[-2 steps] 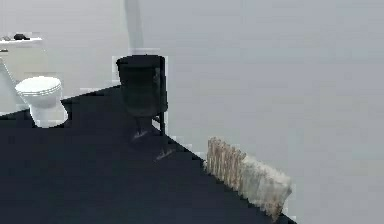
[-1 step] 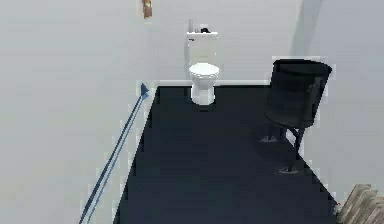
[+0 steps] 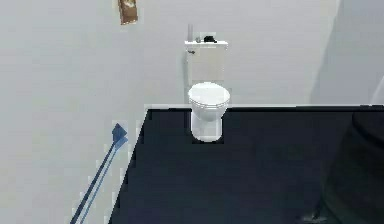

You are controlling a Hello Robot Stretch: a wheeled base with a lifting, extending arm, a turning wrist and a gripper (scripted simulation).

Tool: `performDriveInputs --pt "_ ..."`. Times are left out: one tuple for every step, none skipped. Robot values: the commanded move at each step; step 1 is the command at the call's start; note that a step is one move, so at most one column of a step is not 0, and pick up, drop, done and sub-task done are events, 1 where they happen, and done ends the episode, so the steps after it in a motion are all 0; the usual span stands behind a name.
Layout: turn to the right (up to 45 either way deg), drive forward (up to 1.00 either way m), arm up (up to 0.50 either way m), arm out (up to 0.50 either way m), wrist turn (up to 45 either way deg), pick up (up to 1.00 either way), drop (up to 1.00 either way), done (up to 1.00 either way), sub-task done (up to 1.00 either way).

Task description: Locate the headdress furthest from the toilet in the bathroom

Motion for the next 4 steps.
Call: performDriveInputs --pt "0.0 1.00 0.00 0.00 0.0 0.00 0.00 0.00 0.00" --pt "-15.0 0.00 0.00 0.00 0.0 0.00 0.00 0.00 0.00" --pt "0.0 0.05 0.00 0.00 0.0 0.00 0.00 0.00 0.00" --pt "-3.0 0.00 0.00 0.00 0.0 0.00 0.00 0.00 0.00"
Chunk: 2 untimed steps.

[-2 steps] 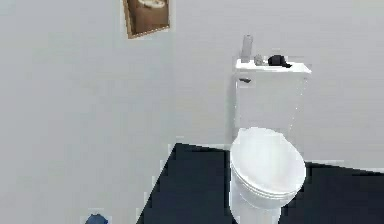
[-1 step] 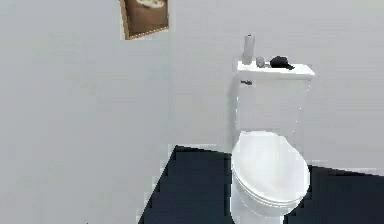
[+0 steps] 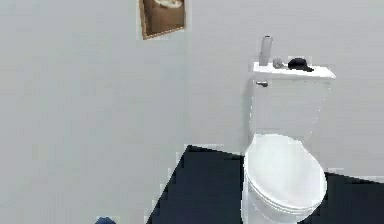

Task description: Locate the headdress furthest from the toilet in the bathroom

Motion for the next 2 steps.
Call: performDriveInputs --pt "0.0 0.65 0.00 0.00 0.0 0.00 0.00 0.00 0.00" --pt "45.0 0.00 0.00 0.00 0.0 0.00 0.00 0.00 0.00"
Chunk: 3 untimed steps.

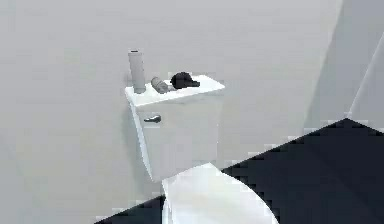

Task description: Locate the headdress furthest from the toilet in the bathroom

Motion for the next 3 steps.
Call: performDriveInputs --pt "45.0 0.00 0.00 0.00 0.0 0.00 0.00 0.00 0.00" --pt "45.0 0.00 0.00 0.00 0.0 0.00 0.00 0.00 0.00" --pt "3.0 0.00 0.00 0.00 0.0 0.00 0.00 0.00 0.00"
